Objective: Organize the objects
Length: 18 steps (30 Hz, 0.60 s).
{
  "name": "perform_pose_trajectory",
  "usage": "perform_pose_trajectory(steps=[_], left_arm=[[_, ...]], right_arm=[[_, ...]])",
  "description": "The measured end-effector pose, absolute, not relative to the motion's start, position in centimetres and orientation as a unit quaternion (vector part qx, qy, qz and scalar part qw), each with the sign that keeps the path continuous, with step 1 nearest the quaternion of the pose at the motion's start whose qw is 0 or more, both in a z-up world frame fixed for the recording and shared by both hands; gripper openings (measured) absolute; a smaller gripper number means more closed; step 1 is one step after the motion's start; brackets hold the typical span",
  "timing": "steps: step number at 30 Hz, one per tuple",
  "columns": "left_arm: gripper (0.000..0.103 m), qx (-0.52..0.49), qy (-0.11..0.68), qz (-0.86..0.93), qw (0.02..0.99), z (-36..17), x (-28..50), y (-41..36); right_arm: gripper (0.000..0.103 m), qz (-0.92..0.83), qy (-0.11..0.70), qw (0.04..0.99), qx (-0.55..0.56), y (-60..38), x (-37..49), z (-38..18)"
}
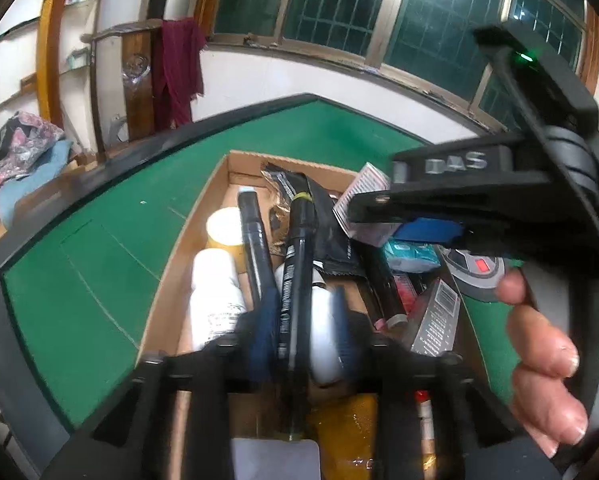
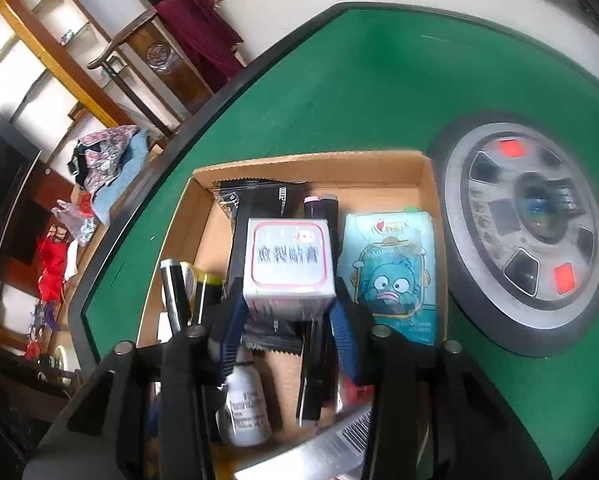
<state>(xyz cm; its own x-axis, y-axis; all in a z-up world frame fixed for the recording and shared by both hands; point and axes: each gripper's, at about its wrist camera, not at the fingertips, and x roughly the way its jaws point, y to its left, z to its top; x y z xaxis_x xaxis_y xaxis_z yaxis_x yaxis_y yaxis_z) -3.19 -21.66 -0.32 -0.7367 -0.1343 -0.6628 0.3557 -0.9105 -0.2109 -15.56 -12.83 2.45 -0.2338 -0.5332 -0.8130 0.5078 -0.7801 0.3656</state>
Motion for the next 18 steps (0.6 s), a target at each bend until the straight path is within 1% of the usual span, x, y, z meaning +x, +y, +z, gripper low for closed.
perform_pose_trajectory(steps=[2, 4, 5, 6, 8, 10, 11, 12, 13, 14, 18], left_arm=[[0.057, 0.318, 0.164, -0.923, 0.137, 0.3, -2.5, -21.3], [0.058, 0.300, 0.154, -0.930, 0.144, 1.0, -1.8, -20.8], [0.063, 0.291, 0.143, -0.934, 0.147, 1.5, -1.5, -20.3], [0.070, 0.287, 0.135, -0.937, 0.149, 1.7, -1.2, -20.0], [0.074, 0.280, 0.116, -0.938, 0.168, 2.4, -0.5, -19.1], [0.075, 0.270, 0.107, -0.939, 0.184, 2.7, 0.2, -18.5], [0.083, 0.264, 0.104, -0.939, 0.195, 2.9, 0.7, -18.0], [0.093, 0.264, 0.099, -0.938, 0.200, 3.0, 1.1, -17.4], [0.096, 0.266, 0.091, -0.939, 0.201, 3.1, 1.3, -17.0], [0.096, 0.266, 0.082, -0.939, 0.200, 3.2, 1.5, -16.8], [0.096, 0.279, 0.055, -0.937, 0.201, 3.3, 2.6, -14.9]], right_arm=[[0.046, -0.789, -0.027, 0.339, 0.511, -11.8, -15.2, 3.0], [0.055, -0.793, -0.040, 0.351, 0.497, -10.5, -14.4, 3.9], [0.057, -0.796, -0.044, 0.357, 0.488, -9.8, -13.9, 4.3], [0.061, -0.798, -0.045, 0.360, 0.480, -9.2, -13.4, 4.7], [0.062, -0.805, -0.041, 0.364, 0.467, -8.0, -12.0, 5.3], [0.062, -0.816, -0.029, 0.360, 0.452, -6.5, -10.4, 5.7], [0.062, -0.823, -0.021, 0.354, 0.444, -5.7, -9.6, 5.9], [0.062, -0.830, -0.014, 0.347, 0.436, -4.8, -8.8, 6.0], [0.062, -0.837, -0.010, 0.338, 0.430, -3.8, -8.0, 6.0], [0.062, -0.841, -0.012, 0.334, 0.425, -2.8, -7.1, 6.0], [0.062, -0.859, -0.026, 0.312, 0.404, 1.3, -4.5, 5.6]])
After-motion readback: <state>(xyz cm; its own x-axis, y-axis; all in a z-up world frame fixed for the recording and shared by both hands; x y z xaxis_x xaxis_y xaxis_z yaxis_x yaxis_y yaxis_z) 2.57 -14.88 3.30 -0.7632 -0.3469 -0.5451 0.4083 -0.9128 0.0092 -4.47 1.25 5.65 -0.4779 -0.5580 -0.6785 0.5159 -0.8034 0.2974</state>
